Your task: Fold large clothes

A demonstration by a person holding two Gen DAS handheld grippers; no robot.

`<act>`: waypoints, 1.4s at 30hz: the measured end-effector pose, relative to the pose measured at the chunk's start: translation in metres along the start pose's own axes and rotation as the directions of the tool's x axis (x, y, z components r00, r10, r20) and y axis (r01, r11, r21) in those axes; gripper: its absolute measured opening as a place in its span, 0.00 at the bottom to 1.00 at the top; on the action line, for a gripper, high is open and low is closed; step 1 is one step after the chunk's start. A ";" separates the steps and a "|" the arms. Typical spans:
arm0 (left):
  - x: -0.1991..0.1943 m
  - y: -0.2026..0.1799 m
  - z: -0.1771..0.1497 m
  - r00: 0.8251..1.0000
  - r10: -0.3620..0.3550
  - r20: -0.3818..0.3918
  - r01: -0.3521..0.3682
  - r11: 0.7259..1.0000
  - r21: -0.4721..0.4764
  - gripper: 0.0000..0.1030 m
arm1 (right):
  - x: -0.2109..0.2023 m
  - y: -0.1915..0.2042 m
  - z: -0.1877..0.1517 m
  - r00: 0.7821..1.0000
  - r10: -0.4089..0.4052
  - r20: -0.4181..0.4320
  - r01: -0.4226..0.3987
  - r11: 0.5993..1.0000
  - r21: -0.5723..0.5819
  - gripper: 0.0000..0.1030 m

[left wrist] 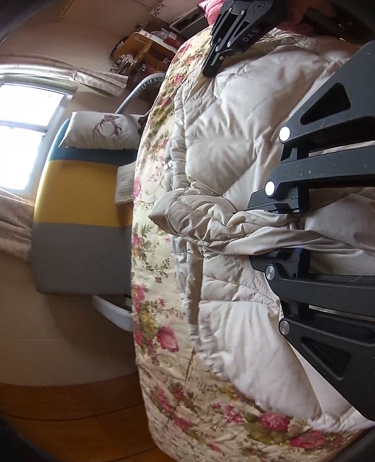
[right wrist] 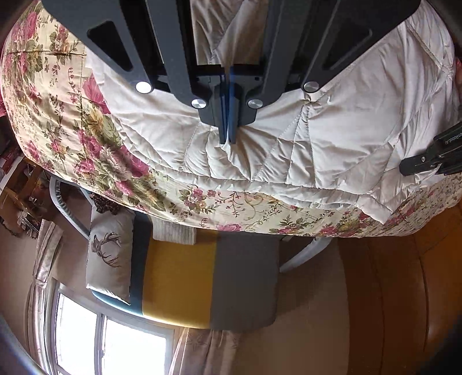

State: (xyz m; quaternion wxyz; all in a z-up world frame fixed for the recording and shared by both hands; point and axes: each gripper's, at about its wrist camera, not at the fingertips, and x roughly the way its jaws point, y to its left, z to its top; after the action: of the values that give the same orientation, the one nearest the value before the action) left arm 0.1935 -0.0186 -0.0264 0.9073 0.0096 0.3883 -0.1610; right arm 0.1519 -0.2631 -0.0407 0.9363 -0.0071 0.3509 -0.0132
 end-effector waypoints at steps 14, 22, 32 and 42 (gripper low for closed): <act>0.009 0.038 -0.023 0.986 -0.166 0.018 0.167 0.969 -0.185 0.57 | 0.043 -0.024 -0.033 0.998 0.065 -0.022 -0.062 0.991 0.123 0.07; -0.042 0.053 -0.024 0.993 -0.117 0.008 0.117 0.981 -0.158 0.72 | -0.013 -0.011 -0.022 0.996 0.088 0.023 -0.089 0.996 0.019 0.53; -0.057 0.100 -0.028 0.995 0.075 0.064 -0.060 0.974 -0.217 0.78 | 0.042 0.062 0.074 0.980 0.186 -0.065 -0.194 0.968 -0.162 0.45; -0.037 0.151 -0.086 0.997 0.080 -0.016 -0.081 0.925 -0.371 0.86 | 0.086 0.062 0.019 0.941 0.296 -0.162 -0.303 0.953 -0.020 0.25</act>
State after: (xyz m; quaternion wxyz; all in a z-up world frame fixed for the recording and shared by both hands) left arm 0.1543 0.1479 -0.0768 0.8985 -0.1462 0.4113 -0.0472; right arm 0.2310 -0.2033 -0.0842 0.8965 0.0268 0.4206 0.1367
